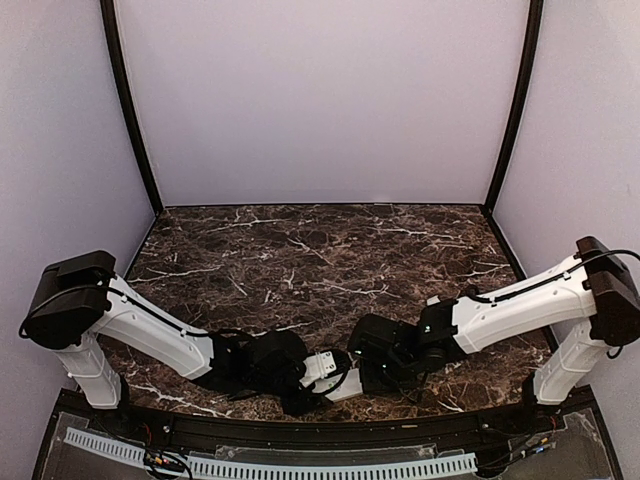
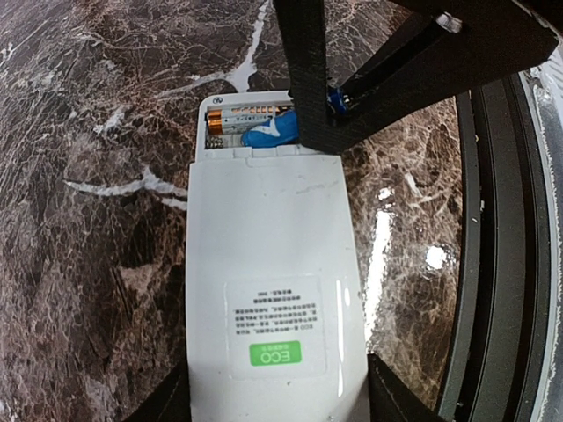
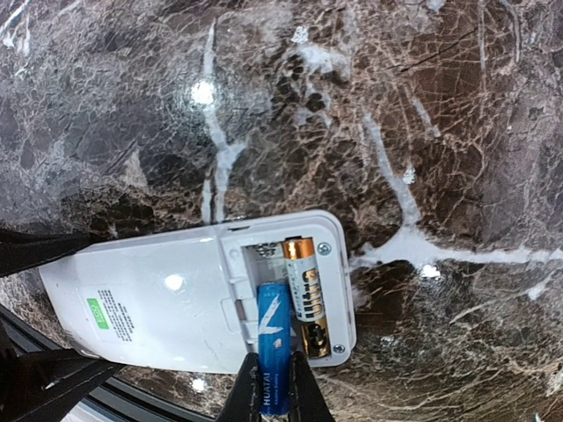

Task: Load the batteries into the remote control
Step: Place the battery in the battery compartment.

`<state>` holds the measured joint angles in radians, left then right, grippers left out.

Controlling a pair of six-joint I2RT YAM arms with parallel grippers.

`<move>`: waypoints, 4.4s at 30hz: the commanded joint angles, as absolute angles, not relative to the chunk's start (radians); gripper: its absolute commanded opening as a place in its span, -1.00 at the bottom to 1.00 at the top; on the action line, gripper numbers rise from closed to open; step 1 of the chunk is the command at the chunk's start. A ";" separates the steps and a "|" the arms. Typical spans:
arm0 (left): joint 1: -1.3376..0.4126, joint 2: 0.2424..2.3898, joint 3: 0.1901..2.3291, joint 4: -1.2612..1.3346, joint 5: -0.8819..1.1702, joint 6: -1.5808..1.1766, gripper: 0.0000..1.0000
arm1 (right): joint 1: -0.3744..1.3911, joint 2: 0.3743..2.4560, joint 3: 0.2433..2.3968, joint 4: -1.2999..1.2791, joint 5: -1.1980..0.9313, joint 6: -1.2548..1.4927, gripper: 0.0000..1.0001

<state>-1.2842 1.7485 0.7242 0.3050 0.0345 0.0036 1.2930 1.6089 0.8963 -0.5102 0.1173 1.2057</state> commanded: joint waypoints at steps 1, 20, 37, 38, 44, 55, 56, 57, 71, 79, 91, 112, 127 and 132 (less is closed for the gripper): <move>-1.284 1.815 0.690 0.231 0.112 -0.041 -0.91 | 1.303 1.683 0.869 -0.565 0.113 1.200 -0.83; -1.284 1.815 0.696 0.217 0.122 -0.039 -0.91 | 1.304 1.696 0.914 -0.627 0.142 1.183 -0.73; -1.284 1.819 0.707 0.181 0.126 -0.019 -0.92 | 1.242 1.725 0.950 -0.670 0.057 1.095 -1.00; -1.284 1.819 0.710 0.174 0.125 -0.017 -0.92 | 1.236 1.724 0.957 -0.694 0.046 1.088 -1.00; -1.284 1.819 0.718 0.163 0.124 -0.007 -0.91 | 1.192 1.671 0.968 -0.741 -0.100 1.023 -1.00; -1.284 1.822 0.719 0.168 0.125 -0.006 -0.57 | 1.107 1.745 1.071 -0.864 -0.199 0.872 -1.00; -1.284 1.822 0.717 0.171 0.125 -0.006 -0.50 | 1.102 1.748 1.077 -0.869 -0.205 0.864 -1.00; -1.284 1.822 0.715 0.176 0.125 -0.006 -0.46 | 1.100 1.751 1.082 -0.869 -0.214 0.858 -1.00; -1.284 1.823 0.696 0.219 0.135 0.027 -0.39 | 1.056 1.867 1.202 -0.967 -0.203 0.790 -1.00; -1.284 1.822 0.686 0.234 0.130 0.024 -0.41 | 1.049 1.906 1.245 -0.951 -0.123 0.809 -1.00; -1.284 1.818 0.681 0.235 0.126 0.025 -0.42 | 1.049 1.913 1.229 -0.889 -0.066 0.843 -0.89; -1.284 1.809 0.678 0.221 0.124 0.039 -0.42 | 1.075 1.843 1.263 -1.009 -0.035 0.820 -0.57; -1.284 1.816 0.673 0.223 0.126 0.034 -0.43 | 1.082 1.695 1.149 -0.910 -0.194 0.855 -0.61; -1.284 1.819 0.675 0.222 0.126 0.035 -0.43 | 1.102 1.700 1.086 -0.850 -0.227 0.885 -0.65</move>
<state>-1.2766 1.7687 0.7170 0.3656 0.0673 0.0418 1.0801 1.7058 1.1320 -0.9070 -0.1841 0.8497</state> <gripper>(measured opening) 0.574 0.184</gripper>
